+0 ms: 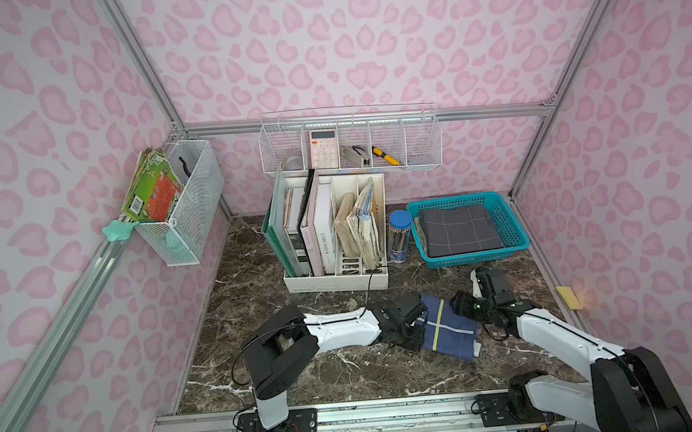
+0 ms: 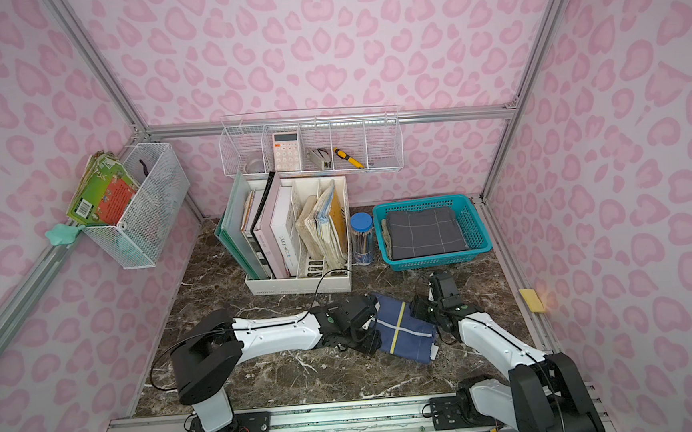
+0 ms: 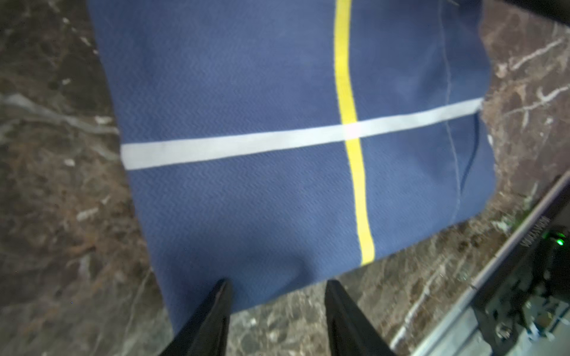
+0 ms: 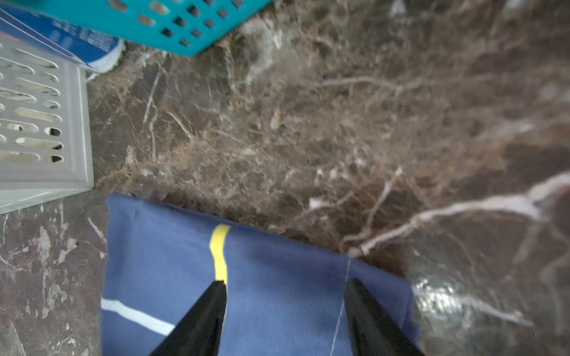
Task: Put the folded pillowcase in the basket
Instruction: Adjust the pillowcase at the center of the board, then pick up the pillowcase at the center of the board.
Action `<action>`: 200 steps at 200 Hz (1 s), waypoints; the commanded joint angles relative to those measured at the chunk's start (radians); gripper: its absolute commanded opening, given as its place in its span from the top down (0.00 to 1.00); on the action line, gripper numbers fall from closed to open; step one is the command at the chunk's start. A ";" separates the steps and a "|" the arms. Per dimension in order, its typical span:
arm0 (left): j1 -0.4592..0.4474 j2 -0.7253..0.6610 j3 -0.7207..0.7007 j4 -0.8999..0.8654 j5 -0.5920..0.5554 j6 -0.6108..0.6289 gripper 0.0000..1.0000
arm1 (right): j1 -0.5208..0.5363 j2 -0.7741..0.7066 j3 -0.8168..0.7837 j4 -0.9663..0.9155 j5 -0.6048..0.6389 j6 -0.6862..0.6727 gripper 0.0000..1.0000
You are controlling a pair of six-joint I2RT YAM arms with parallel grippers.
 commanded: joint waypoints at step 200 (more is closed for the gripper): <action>0.151 0.335 0.438 -0.247 -0.087 -0.001 0.35 | -0.004 -0.160 -0.171 -0.024 0.079 0.098 0.41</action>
